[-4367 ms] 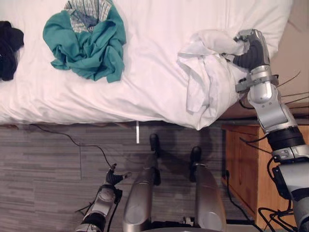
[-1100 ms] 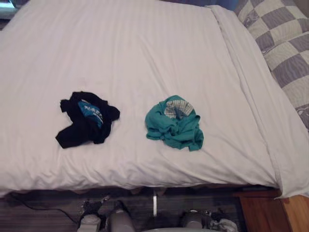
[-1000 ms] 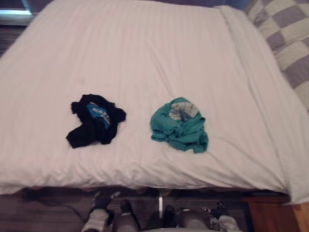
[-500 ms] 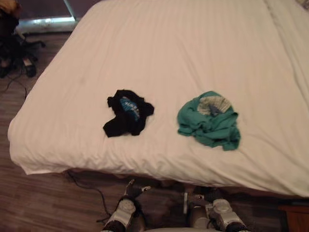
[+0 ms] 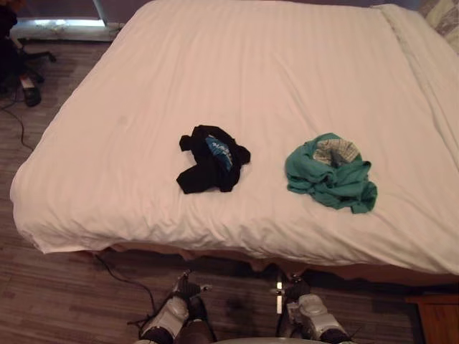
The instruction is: Tidy the bed and pick cloth on bed and put in laundry
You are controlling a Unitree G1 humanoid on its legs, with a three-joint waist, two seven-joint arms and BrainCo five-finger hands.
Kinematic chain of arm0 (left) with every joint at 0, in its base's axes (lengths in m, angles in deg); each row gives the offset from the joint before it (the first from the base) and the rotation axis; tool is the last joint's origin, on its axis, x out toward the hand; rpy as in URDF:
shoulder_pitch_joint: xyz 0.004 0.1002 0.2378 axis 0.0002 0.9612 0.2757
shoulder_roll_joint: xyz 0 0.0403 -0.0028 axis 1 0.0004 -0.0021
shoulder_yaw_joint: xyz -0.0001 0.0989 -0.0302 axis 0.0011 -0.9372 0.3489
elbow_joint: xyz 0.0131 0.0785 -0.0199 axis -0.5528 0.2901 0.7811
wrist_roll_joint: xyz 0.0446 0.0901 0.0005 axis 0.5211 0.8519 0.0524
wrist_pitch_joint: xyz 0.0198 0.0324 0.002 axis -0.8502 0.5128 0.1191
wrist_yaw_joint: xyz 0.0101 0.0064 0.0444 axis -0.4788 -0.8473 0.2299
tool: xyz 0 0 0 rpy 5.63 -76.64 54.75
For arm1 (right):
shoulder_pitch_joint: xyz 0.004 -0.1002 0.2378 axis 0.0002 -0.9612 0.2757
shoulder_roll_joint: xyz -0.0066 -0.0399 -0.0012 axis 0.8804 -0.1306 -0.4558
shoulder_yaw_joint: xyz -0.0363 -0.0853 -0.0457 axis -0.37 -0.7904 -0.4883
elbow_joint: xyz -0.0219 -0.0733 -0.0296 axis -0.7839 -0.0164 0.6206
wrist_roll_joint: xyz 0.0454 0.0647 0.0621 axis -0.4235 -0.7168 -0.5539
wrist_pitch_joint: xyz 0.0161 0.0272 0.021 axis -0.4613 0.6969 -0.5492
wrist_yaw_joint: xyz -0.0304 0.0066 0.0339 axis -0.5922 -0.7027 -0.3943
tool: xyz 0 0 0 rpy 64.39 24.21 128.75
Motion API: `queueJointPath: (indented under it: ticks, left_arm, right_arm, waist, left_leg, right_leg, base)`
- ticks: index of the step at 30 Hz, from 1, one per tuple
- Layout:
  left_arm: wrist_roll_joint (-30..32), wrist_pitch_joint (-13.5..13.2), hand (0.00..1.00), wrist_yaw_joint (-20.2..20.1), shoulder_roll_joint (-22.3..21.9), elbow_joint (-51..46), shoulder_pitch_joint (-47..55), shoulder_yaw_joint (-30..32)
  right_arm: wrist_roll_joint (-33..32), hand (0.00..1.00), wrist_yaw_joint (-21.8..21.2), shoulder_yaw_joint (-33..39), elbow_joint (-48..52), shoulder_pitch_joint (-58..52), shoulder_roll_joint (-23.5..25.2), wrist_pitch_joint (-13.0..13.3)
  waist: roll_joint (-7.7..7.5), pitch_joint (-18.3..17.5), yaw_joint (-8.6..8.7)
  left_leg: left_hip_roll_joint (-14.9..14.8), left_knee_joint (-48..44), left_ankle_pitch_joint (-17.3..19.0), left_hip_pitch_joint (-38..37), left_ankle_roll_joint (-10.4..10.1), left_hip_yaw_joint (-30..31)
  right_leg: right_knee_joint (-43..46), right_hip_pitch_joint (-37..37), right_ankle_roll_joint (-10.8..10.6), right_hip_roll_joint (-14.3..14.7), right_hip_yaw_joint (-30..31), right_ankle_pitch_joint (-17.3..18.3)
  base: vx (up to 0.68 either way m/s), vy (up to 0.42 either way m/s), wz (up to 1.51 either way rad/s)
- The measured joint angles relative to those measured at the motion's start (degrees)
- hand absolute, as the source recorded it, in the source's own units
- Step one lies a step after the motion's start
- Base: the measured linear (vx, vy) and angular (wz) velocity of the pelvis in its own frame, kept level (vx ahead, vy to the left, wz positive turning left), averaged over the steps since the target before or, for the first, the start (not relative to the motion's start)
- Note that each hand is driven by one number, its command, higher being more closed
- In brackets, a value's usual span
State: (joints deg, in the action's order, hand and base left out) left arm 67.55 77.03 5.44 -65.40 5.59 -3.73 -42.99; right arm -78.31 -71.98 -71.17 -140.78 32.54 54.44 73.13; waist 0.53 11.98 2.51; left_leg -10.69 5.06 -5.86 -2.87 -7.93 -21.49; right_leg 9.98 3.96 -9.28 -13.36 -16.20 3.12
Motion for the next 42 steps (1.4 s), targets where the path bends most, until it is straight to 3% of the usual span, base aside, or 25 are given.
queueJointPath:
  ticks: [5, 11, 12, 15, 19, 23, 28, 30, 34, 42]
  left_arm:
    - [0.16, 0.25, 0.0, 0.4, 0.48, 1.0, 2.36, 6.91]
    - [-6.85, 1.8, 0.0, 2.25, 0.99, 2.31, 4.98, 28.79]
    - [-9.1, 2.55, 0.0, 3.02, 1.82, 2.31, 5.54, 35.08]
    - [-11.47, 3.6, 0.0, 4.19, 6.6, 1.56, 6.51, 46.28]
    - [-12.2, 3.71, 0.0, 6.06, 13.99, -2.31, 6.7, 53.15]
    - [-13.36, 3.22, 0.0, 9.23, 21.56, -13.29, 5.12, 52.23]
    - [-13.34, -0.47, 0.0, 12.19, 27.49, -28.33, 1.35, 45.25]
    - [-13.34, -2.26, 0.0, 12.95, 27.75, -30.75, -1.8, 40.67]
    - [-13.63, -3.37, 0.0, 12.94, 25.64, -35.28, -5.74, 33.06]
    - [-13.5, -4.61, 0.0, 11.39, 22.34, -37.48, -20.02, 17.39]
  right_arm:
    - [-3.42, 0.0, 2.71, 9.45, -0.39, -1.93, -0.58, -0.79]
    - [-11.12, 0.0, 5.12, 26.54, 0.22, -7.06, -0.89, -1.65]
    - [-12.49, 0.0, 6.11, 30.18, 0.36, -8.84, -1.57, -1.74]
    - [-13.94, 0.0, 7.65, 36.67, 6.01, -13.11, -3.28, -2.06]
    - [-13.79, 0.0, 10.3, 42.14, 16.45, -14.82, -6.59, -1.92]
    - [-10.91, 0.0, 12.9, 44.2, 28.19, -14.15, -9.9, -1.72]
    - [-5.96, 0.0, 15.2, 44.54, 36.21, -9.97, -14.97, -1.45]
    - [-3.7, 0.0, 15.88, 43.28, 36.52, -7.43, -17.76, -1.44]
    - [-1.93, 0.0, 15.98, 37.94, 37.99, -2.42, -22.07, -1.4]
    - [0.69, 0.0, 15.73, 24.54, 43.33, 8.18, -25.06, 0.87]
  waist:
    - [-0.35, -0.12, -0.1]
    - [0.58, -1.61, 0.02]
    - [0.8, -1.89, 0.01]
    - [1.15, -2.59, 0.16]
    - [1.31, -4.58, 1.43]
    - [0.97, -7.6, 1.42]
    - [1.11, -8.13, 1.44]
    - [1.58, -8.14, 1.59]
    - [2.1, -6.74, 1.64]
    - [1.71, 1.75, 3.08]
  left_leg:
    - [-0.16, 0.17, 0.14, -1.04, 0.14, -4.66]
    - [-0.18, 0.17, 1.17, -3.63, -0.52, -5.28]
    - [-0.18, 0.17, 1.19, -3.72, -0.53, -5.25]
    - [-0.17, 0.18, 1.19, -3.96, -0.54, -5.06]
    - [-0.04, 0.12, 1.67, -4.02, -0.36, -4.63]
    - [0.08, 0.07, 1.82, -3.99, -0.49, -4.3]
    - [0.58, 0.06, 1.79, -3.97, -0.46, -3.97]
    - [0.68, 0.12, 1.79, -3.97, -0.45, -3.95]
    - [0.71, -0.1, 1.75, -3.01, -0.41, -4.93]
    - [0.89, -2.32, 1.22, 4.52, 0.3, -6.93]
  right_leg:
    - [-5.5, -0.68, -0.13, 1.15, 2.99, -4.64]
    - [-8.28, -3.94, -0.52, 1.55, 3.22, -5.19]
    - [-8.43, -4.22, -0.54, 1.54, 3.04, -5.16]
    - [-9.06, -4.99, -0.54, 1.53, 2.54, -5.16]
    - [-9.67, -5.68, -0.61, 1.46, 1.98, -5.11]
    - [-10.15, -5.76, -0.64, 1.39, 1.79, -5.15]
    - [-10.02, -5.71, -0.8, 1.02, 2.12, -5.42]
    - [-9.72, -5.37, -0.83, 0.89, 2.46, -5.44]
    - [-7.64, -2.76, -0.76, 0.76, 4.07, -5.37]
    - [-3.6, 7.96, -0.18, 0.36, 8.21, -6.16]
  base:
    - [0.02, 0.019, -0.46]
    - [0.09, 0.002, -0.07]
    - [0.07, 0.0, 0.04]
    - [0.07, -0.003, 0.04]
    - [0.0, 0.001, 0.06]
    - [-0.02, 0.001, 0.03]
    - [0.0, 0.0, 0.0]
    - [0.0, 0.001, -0.04]
    - [0.0, 0.002, -0.16]
    - [-0.05, 0.001, -0.16]
